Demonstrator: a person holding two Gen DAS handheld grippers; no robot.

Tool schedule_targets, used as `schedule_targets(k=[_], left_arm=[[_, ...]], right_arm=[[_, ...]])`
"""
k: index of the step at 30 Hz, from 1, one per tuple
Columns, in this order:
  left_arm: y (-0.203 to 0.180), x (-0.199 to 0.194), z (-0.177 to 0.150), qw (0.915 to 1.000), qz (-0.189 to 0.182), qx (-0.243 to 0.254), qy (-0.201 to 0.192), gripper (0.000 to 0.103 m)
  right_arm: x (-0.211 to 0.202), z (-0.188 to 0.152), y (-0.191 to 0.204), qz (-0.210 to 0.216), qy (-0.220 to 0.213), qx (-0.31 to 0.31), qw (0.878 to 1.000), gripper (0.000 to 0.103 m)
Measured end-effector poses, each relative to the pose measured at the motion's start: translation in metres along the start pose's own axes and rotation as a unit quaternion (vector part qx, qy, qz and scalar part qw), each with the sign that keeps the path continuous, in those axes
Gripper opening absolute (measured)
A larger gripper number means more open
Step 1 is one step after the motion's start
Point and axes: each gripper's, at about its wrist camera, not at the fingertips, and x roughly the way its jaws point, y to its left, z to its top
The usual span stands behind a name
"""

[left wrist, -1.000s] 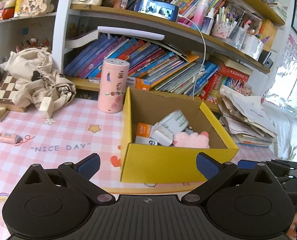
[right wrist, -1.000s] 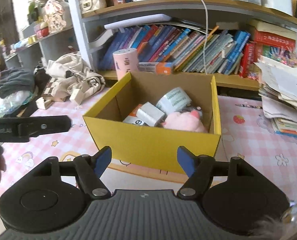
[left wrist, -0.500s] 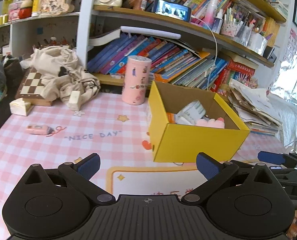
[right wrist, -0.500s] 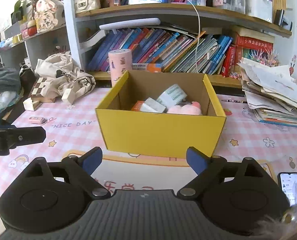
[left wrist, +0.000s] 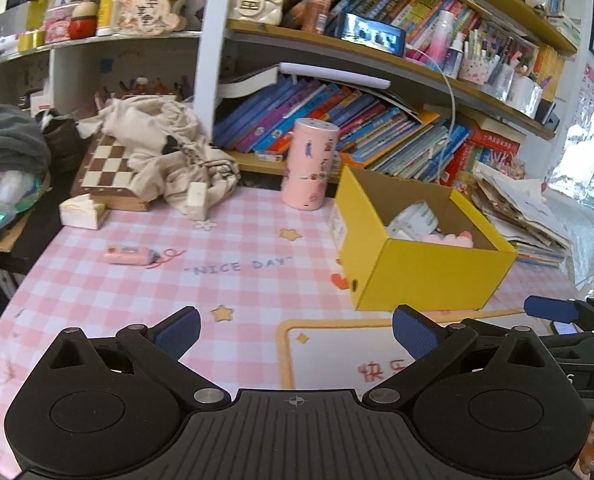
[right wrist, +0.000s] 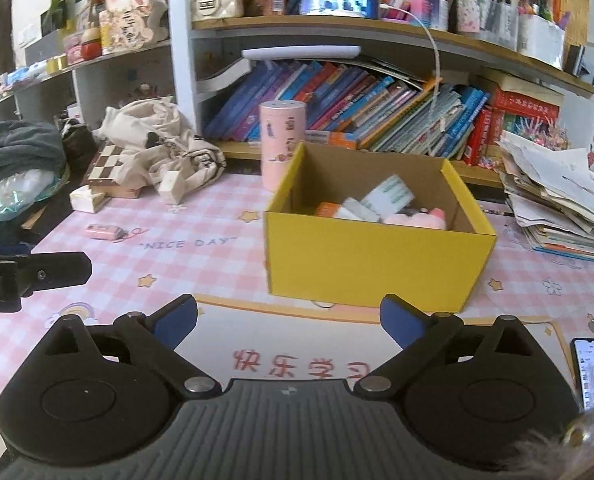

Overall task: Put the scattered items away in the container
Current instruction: 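Move the left tool toward the pink pencil case while the right tool approaches the white eraser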

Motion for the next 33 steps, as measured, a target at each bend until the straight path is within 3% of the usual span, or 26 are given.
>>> schedule_targets(k=[20,33], left_arm=[[0.080,-0.042,-0.017,0.9983,0.049,-0.027,-0.014,0.103],[0.102,-0.041,-0.019,0.9971,0.061,-0.044,-0.008,0.103]], right_arm=[[0.006,0.002,0.099,0.038,0.000,-0.058,0.998,0.100],[0.020,0.011,0.126,0.058,0.011,-0.084,0.995,0.100]])
